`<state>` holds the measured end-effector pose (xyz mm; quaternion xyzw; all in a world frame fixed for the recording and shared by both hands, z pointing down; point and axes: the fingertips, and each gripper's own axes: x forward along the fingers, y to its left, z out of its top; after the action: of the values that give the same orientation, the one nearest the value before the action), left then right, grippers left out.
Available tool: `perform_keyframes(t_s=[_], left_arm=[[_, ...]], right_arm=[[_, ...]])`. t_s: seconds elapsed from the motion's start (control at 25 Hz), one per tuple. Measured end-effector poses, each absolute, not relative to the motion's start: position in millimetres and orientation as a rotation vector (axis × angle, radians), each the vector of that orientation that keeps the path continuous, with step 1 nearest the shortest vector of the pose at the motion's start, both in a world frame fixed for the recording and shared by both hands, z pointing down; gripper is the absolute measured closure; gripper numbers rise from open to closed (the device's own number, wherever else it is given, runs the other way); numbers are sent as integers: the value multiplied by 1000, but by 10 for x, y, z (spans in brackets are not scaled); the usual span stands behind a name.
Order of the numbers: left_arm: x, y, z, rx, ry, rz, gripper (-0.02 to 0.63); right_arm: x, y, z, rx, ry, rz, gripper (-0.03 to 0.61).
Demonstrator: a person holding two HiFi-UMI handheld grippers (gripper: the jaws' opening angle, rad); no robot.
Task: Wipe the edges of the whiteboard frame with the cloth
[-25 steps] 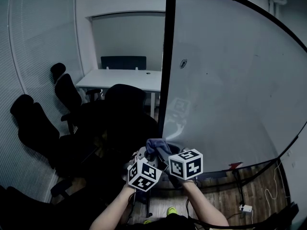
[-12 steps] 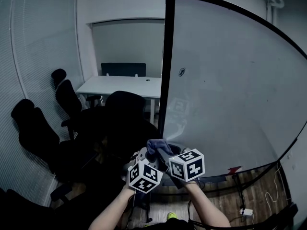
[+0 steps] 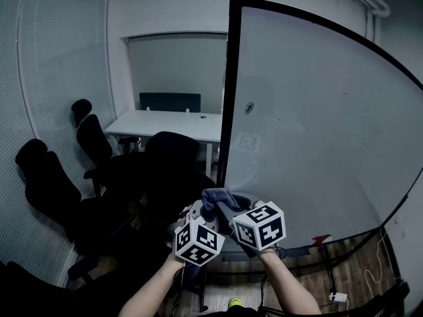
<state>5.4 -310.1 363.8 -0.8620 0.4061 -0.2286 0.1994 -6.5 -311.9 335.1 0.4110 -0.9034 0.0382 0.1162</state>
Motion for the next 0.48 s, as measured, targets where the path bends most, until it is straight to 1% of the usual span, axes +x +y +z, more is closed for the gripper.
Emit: perform_keyframes(t_s=[0.48], left_arm=[[74, -3100, 3237, -2372, 1080, -684, 598]], right_arm=[[-64, -3107, 2928, 1172, -2662, -21, 477]])
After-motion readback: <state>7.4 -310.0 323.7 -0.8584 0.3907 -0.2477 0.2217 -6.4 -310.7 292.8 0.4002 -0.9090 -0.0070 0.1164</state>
